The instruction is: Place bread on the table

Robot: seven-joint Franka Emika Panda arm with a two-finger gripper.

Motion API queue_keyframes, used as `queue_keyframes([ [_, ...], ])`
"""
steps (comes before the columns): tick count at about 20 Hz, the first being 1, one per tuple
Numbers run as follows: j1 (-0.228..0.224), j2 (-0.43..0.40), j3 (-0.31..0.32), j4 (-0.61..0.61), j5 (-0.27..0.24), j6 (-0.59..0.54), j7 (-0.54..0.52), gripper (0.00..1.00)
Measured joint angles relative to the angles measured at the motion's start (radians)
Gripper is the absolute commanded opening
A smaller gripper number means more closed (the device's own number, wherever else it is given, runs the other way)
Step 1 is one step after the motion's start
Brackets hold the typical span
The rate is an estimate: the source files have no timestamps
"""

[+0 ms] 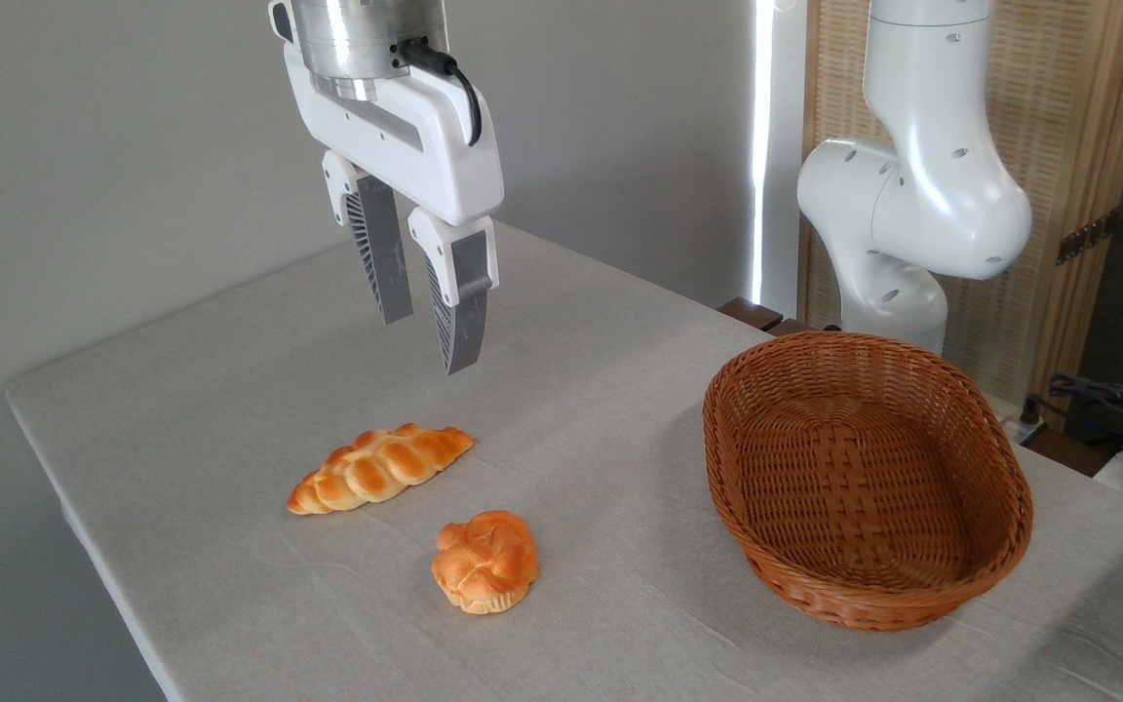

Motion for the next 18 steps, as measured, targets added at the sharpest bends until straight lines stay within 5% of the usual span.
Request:
queue_keyframes([
  [9, 0.000, 0.021, 0.002, 0.000, 0.001, 0.000, -0.010, 1.00],
  [13, -0.001, 0.027, 0.002, 0.013, 0.064, 0.000, -0.051, 1.00],
  [18, 0.015, 0.042, -0.007, 0.039, 0.072, 0.000, -0.051, 1.00],
])
